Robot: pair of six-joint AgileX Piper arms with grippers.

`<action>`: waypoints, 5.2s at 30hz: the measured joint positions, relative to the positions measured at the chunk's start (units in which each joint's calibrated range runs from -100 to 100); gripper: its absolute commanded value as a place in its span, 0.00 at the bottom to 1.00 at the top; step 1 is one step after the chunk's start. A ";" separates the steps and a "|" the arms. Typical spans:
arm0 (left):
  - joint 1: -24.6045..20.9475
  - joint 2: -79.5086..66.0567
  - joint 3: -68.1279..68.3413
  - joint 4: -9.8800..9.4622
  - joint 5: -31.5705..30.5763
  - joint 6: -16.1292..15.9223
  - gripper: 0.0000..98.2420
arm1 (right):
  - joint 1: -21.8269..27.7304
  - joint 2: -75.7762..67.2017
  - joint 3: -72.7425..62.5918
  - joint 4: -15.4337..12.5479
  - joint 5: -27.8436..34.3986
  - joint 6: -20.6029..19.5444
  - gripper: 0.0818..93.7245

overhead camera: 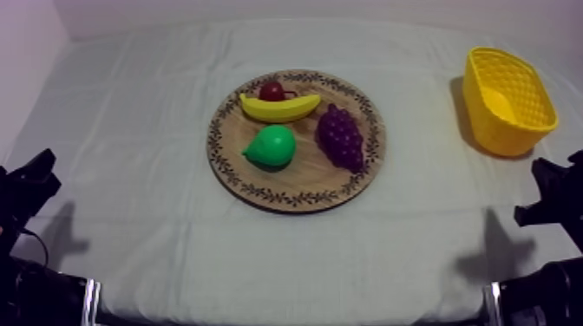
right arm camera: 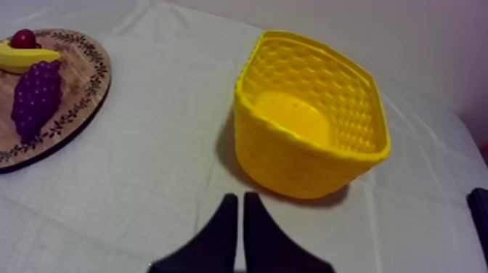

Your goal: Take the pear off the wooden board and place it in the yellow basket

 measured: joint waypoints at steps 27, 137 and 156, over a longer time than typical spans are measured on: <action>0.00 0.00 0.00 0.00 0.00 0.00 0.00 | -4.55 38.28 -52.46 -8.62 17.61 5.05 0.01; 0.00 0.00 0.00 0.00 0.00 0.00 0.00 | -34.37 140.36 -109.99 -10.32 31.81 11.70 0.42; 0.00 0.00 0.00 0.00 0.00 0.00 0.00 | -29.79 109.69 -89.43 -12.71 36.24 10.16 0.51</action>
